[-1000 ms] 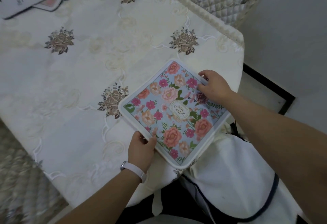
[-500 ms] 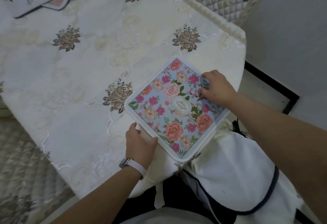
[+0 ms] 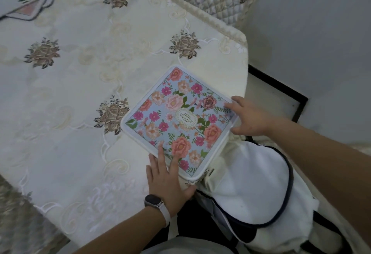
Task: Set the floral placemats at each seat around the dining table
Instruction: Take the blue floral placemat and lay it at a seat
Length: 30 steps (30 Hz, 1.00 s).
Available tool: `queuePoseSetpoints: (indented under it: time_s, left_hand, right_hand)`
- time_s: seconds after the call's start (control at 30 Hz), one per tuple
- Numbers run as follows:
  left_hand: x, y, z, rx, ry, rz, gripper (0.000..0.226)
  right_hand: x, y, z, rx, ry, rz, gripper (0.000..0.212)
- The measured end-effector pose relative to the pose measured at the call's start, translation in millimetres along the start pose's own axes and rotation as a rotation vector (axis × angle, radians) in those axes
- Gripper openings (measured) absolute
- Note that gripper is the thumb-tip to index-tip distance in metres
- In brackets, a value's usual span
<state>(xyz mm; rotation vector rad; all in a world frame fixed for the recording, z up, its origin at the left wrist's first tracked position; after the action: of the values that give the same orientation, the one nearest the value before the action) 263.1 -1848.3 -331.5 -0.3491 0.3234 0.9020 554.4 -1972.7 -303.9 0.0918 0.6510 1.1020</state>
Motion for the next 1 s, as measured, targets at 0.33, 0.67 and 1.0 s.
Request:
queuePoseSetpoints:
  time_s: [0.33, 0.67, 1.0]
  left_hand:
    - [5, -2, -7, -0.084, -0.052, 0.071, 0.114]
    - [7, 2, -2, -0.130, -0.063, 0.075, 0.114]
    - [5, 2, 2, -0.122, -0.056, 0.086, 0.111]
  right_hand:
    - [-6, -11, -10, 0.015, -0.157, 0.048, 0.089]
    - [-1, -16, -17, 0.019, -0.223, 0.070, 0.088]
    - [-3, -13, -11, 0.032, -0.203, 0.052, 0.089]
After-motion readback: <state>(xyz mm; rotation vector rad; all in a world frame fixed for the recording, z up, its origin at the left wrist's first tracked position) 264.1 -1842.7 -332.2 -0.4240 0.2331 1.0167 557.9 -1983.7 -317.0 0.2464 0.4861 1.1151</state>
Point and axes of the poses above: each hand's wrist, its own x-axis towards the middle knuckle, its own z-axis out of the back of the hand, y = z × x, the point moved 5 cm from there along x, towards the middle knuckle, and after that the axes turned 15 degrees about z, right-handed, at the moved point
